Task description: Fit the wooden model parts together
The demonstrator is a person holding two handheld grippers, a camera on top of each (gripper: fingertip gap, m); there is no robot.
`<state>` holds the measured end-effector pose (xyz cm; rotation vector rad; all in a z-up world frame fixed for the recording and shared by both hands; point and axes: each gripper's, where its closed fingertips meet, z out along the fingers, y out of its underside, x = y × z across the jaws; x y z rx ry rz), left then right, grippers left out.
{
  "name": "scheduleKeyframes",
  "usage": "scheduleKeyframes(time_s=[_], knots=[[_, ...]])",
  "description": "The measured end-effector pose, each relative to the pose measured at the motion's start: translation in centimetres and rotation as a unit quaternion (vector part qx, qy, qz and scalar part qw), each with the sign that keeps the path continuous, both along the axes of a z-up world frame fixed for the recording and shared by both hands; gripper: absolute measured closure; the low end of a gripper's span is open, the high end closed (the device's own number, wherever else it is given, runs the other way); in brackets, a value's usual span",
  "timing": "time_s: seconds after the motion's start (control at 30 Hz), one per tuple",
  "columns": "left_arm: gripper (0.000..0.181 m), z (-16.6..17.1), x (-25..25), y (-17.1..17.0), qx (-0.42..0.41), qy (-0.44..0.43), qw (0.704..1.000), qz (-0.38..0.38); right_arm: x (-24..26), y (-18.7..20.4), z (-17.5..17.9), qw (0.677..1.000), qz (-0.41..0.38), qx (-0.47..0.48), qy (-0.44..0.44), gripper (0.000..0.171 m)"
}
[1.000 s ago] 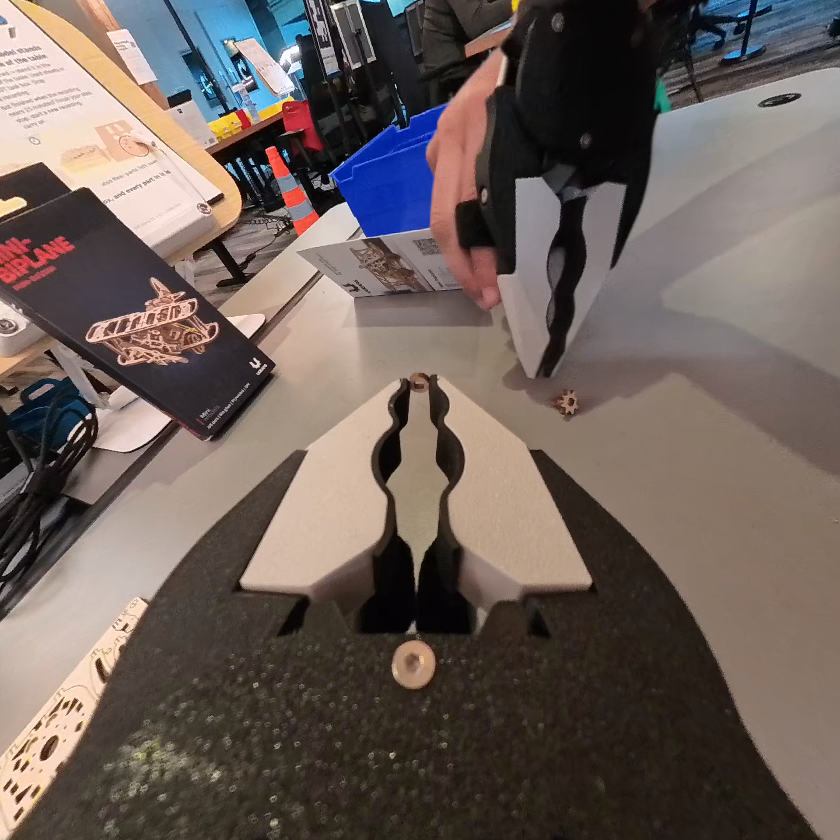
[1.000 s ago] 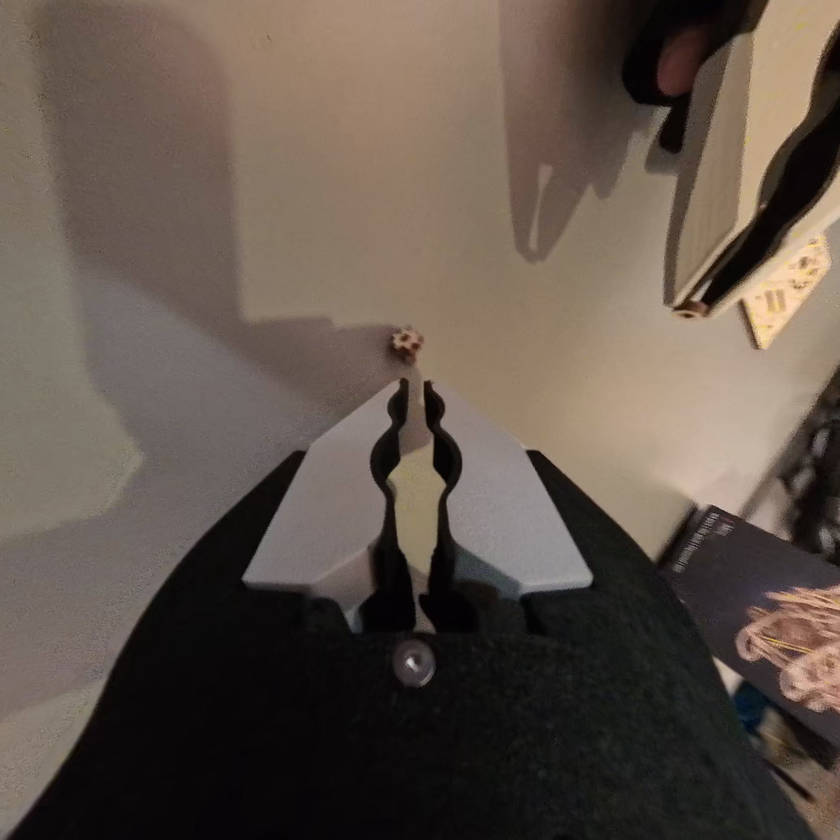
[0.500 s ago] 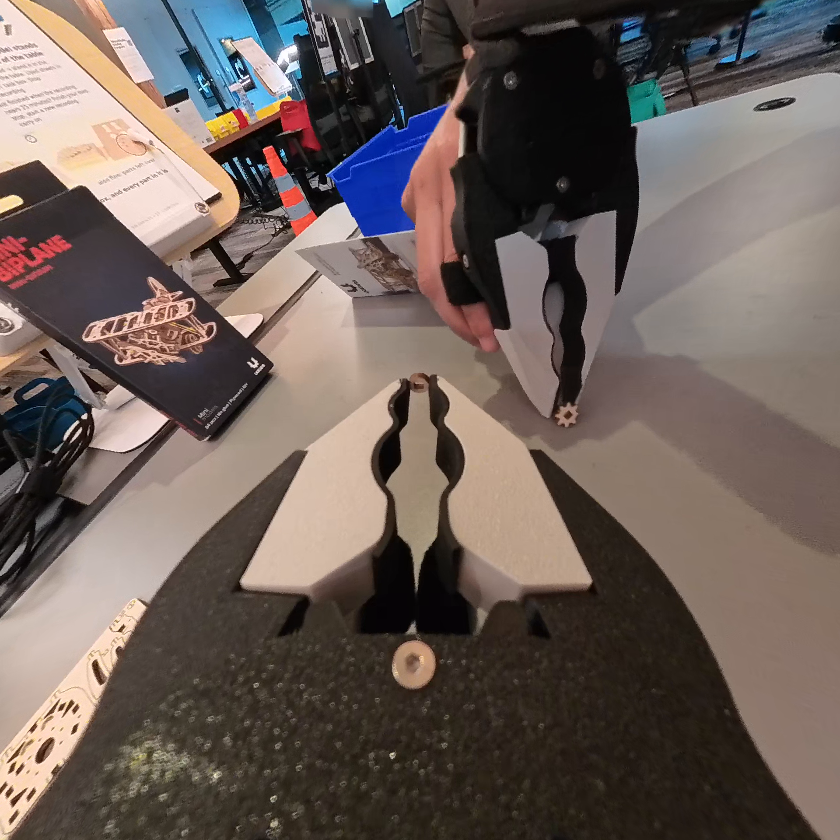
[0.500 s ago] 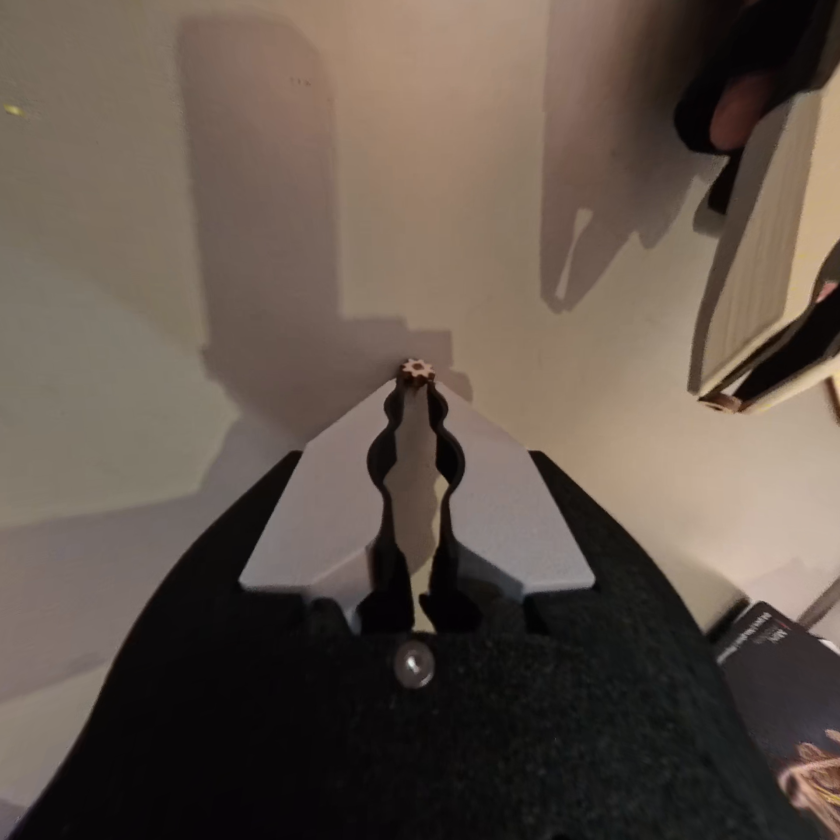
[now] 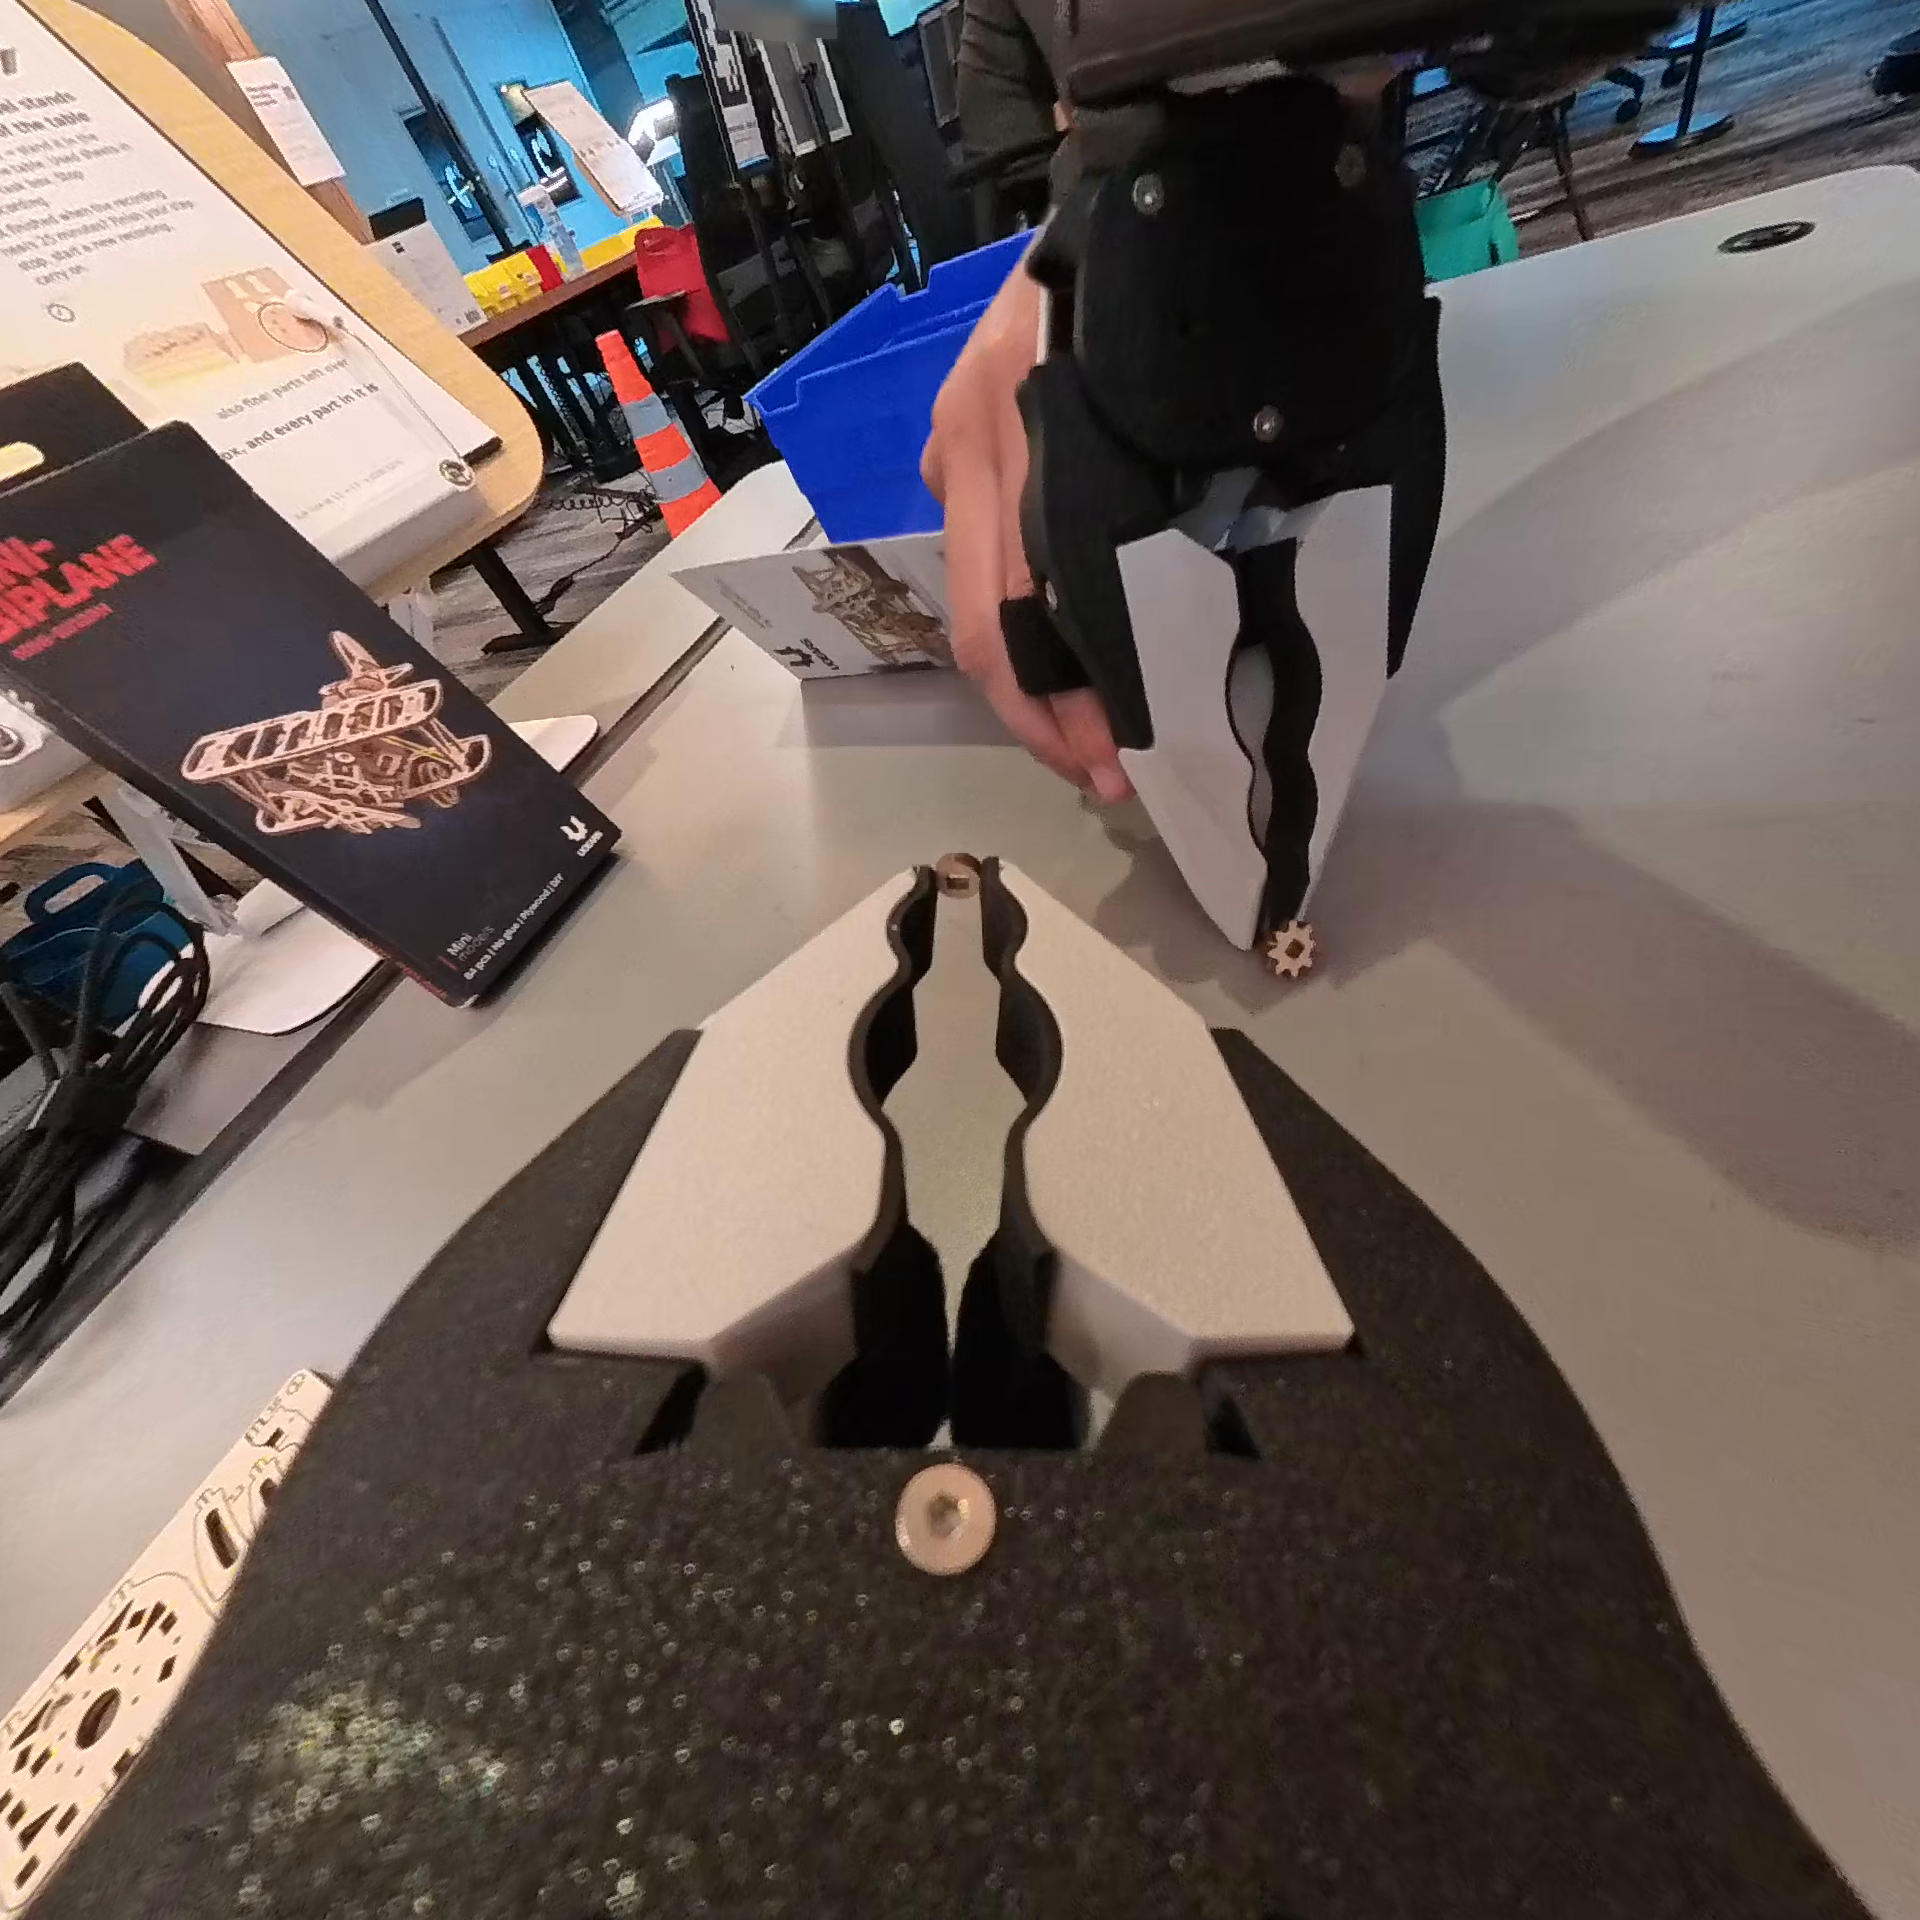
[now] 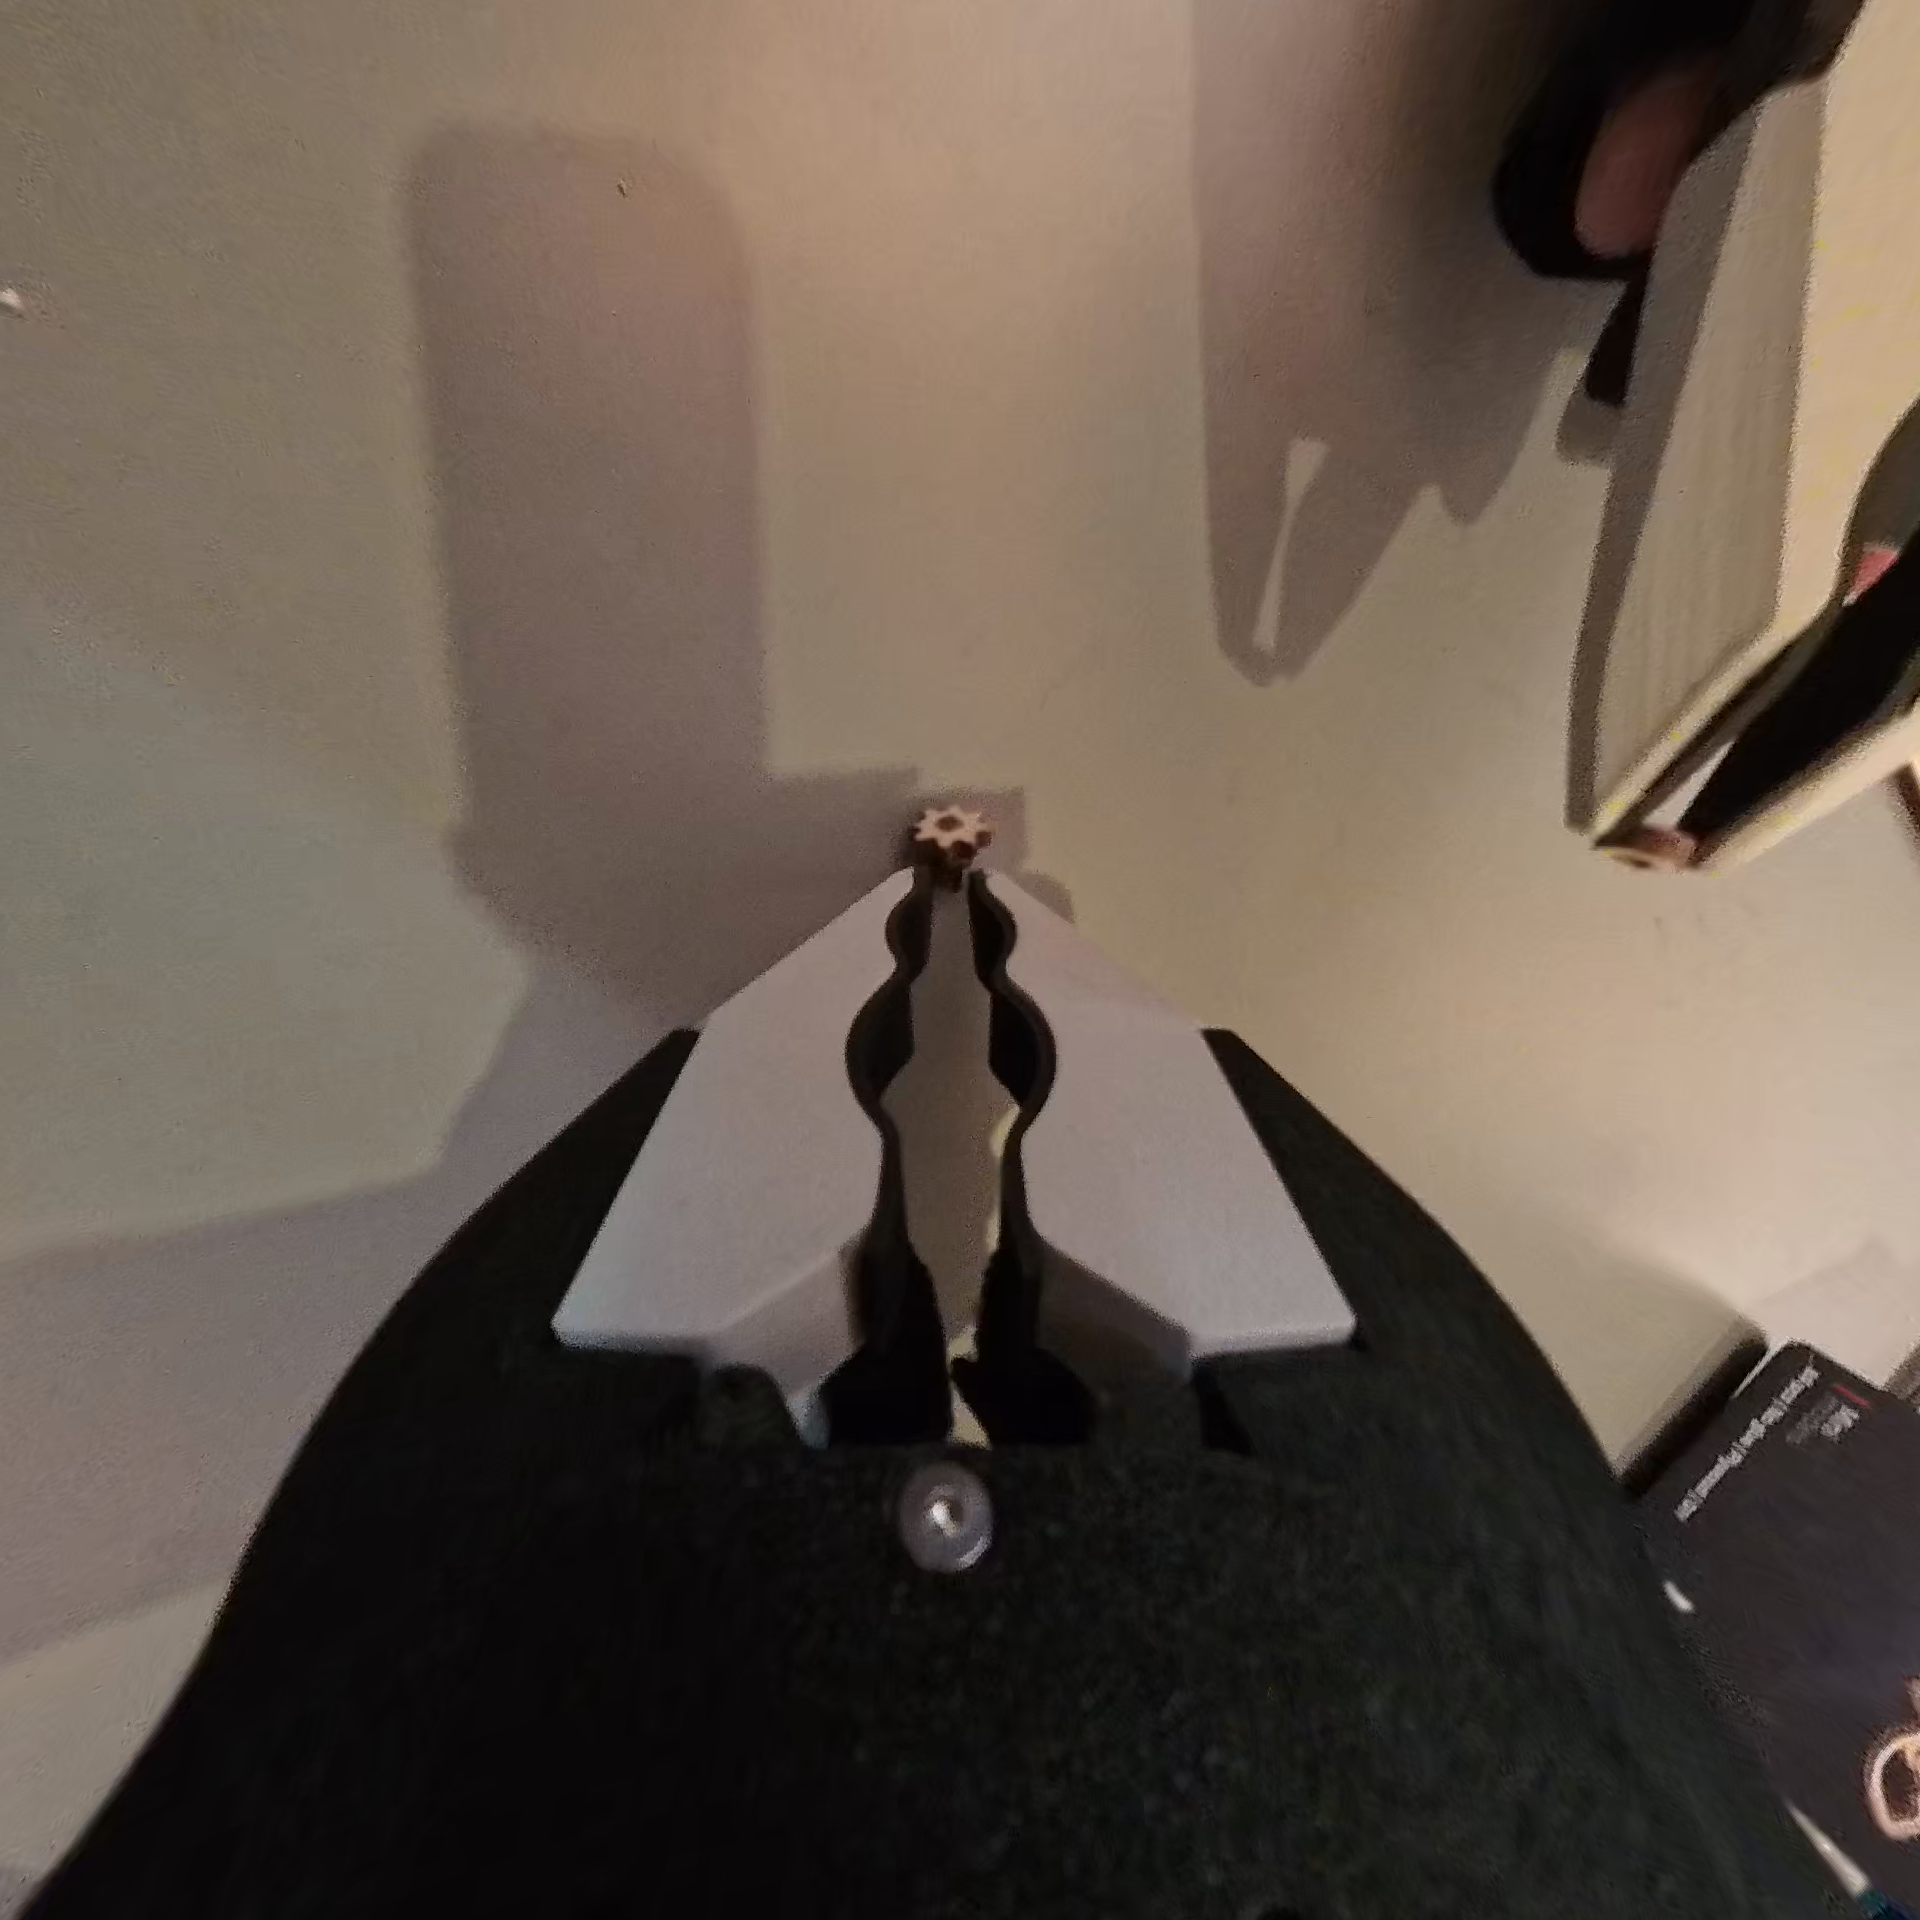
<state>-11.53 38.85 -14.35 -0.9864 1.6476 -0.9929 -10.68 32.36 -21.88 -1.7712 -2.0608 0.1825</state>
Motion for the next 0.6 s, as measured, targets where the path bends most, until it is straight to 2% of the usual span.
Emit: scheduleKeyframes(time_s=[0.23,0.37,0.5,0.6], knots=[[0.175,0.0,0.0,0.0,-0.004,0.000,1.000,-0.001,0.0,0.1,-0.1,0.999,0.001,-0.036,-0.008,0.168],[0.175,0.1,-0.1,-0.1,-0.002,-0.002,1.000,-0.003,0.0,0.3,0.0,0.998,-0.047,-0.048,-0.005,0.169],[0.175,0.1,-0.1,-0.9,-0.014,0.003,1.000,-0.012,0.7,1.7,1.9,0.993,-0.109,0.050,-0.001,0.169],[0.175,-0.3,0.1,-2.2,-0.010,0.014,1.000,-0.019,1.6,2.7,3.8,0.973,-0.174,0.153,-0.007,0.169]])
